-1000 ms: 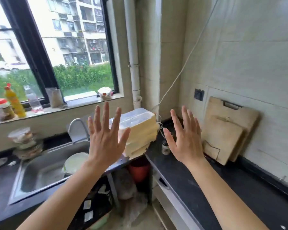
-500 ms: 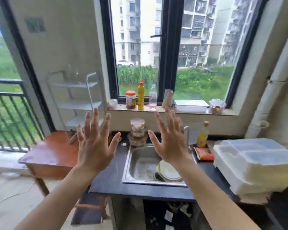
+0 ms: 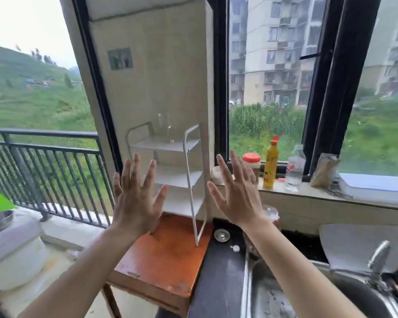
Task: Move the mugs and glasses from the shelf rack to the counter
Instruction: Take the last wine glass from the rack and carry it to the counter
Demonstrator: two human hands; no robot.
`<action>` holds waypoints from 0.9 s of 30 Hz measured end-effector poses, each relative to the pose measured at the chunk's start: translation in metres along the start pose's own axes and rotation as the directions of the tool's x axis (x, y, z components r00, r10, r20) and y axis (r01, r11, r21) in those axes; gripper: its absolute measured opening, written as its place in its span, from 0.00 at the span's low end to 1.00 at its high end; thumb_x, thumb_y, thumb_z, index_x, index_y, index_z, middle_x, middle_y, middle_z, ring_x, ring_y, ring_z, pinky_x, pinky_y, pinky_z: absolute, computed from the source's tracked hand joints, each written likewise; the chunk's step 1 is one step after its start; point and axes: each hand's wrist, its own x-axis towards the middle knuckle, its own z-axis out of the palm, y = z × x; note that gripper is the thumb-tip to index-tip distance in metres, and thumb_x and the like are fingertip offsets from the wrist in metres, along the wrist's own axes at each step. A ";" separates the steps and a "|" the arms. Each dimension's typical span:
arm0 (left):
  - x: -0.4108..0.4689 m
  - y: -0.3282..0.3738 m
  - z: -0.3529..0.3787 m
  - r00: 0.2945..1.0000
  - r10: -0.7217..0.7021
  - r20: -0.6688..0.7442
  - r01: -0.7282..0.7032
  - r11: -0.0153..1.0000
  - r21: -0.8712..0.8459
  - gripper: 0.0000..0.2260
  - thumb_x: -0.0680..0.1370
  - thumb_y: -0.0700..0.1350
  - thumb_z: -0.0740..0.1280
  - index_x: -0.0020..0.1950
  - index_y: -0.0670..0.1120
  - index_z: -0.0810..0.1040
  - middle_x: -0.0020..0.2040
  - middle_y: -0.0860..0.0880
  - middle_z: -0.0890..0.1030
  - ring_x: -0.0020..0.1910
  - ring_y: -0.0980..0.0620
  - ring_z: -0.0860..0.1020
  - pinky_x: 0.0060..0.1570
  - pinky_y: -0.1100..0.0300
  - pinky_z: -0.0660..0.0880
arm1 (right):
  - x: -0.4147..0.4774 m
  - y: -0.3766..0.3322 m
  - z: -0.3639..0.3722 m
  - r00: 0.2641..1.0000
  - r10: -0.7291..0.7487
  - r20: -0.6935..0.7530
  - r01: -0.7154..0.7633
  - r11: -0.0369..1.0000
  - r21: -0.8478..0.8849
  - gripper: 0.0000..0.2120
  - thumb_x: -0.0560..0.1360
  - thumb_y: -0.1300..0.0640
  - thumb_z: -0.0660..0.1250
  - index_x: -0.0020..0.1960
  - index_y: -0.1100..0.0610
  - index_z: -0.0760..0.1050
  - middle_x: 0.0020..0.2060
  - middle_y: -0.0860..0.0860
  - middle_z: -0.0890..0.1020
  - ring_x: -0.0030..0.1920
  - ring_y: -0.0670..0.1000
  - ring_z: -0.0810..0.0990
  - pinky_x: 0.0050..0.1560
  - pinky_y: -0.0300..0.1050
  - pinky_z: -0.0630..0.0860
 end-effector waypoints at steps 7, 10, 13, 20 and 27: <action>0.105 -0.065 0.017 0.997 -0.015 -0.076 0.018 0.999 0.039 0.32 0.80 0.64 0.49 0.81 0.52 0.52 0.82 0.44 0.44 0.80 0.44 0.43 0.75 0.36 0.47 | 0.123 -0.025 0.055 0.999 -0.024 -0.033 0.027 0.996 0.081 0.37 0.82 0.36 0.52 0.83 0.50 0.42 0.82 0.57 0.48 0.81 0.58 0.53 0.79 0.58 0.55; 0.134 -0.092 0.034 0.998 -0.013 -0.064 0.015 0.999 0.032 0.32 0.80 0.66 0.46 0.81 0.53 0.50 0.82 0.45 0.43 0.80 0.45 0.41 0.76 0.38 0.44 | 0.154 -0.031 0.082 0.998 -0.044 -0.048 0.047 0.996 0.070 0.37 0.81 0.35 0.51 0.82 0.50 0.42 0.82 0.57 0.49 0.81 0.58 0.54 0.79 0.58 0.57; 0.155 -0.117 0.060 0.999 -0.003 -0.051 0.004 1.000 0.006 0.33 0.79 0.66 0.46 0.81 0.53 0.51 0.82 0.44 0.43 0.80 0.46 0.41 0.76 0.38 0.44 | 0.171 -0.031 0.105 0.997 -0.037 -0.065 0.040 0.998 0.052 0.37 0.81 0.35 0.52 0.82 0.52 0.44 0.82 0.58 0.51 0.81 0.58 0.55 0.78 0.58 0.58; 0.216 -0.176 0.140 0.993 0.117 0.014 -0.115 0.990 -0.083 0.33 0.80 0.65 0.46 0.81 0.50 0.52 0.82 0.42 0.45 0.80 0.44 0.41 0.76 0.37 0.46 | 0.223 -0.030 0.150 0.987 0.086 -0.134 -0.087 0.996 -0.003 0.37 0.81 0.34 0.52 0.82 0.52 0.46 0.82 0.58 0.52 0.80 0.58 0.55 0.77 0.56 0.57; 0.259 -0.215 0.203 0.950 0.265 0.168 -0.235 0.956 -0.176 0.34 0.80 0.66 0.39 0.81 0.49 0.54 0.82 0.42 0.49 0.80 0.43 0.42 0.77 0.40 0.42 | 0.287 -0.055 0.189 0.940 0.260 -0.222 -0.255 0.966 0.052 0.37 0.80 0.37 0.56 0.81 0.54 0.50 0.80 0.57 0.57 0.79 0.57 0.59 0.75 0.58 0.64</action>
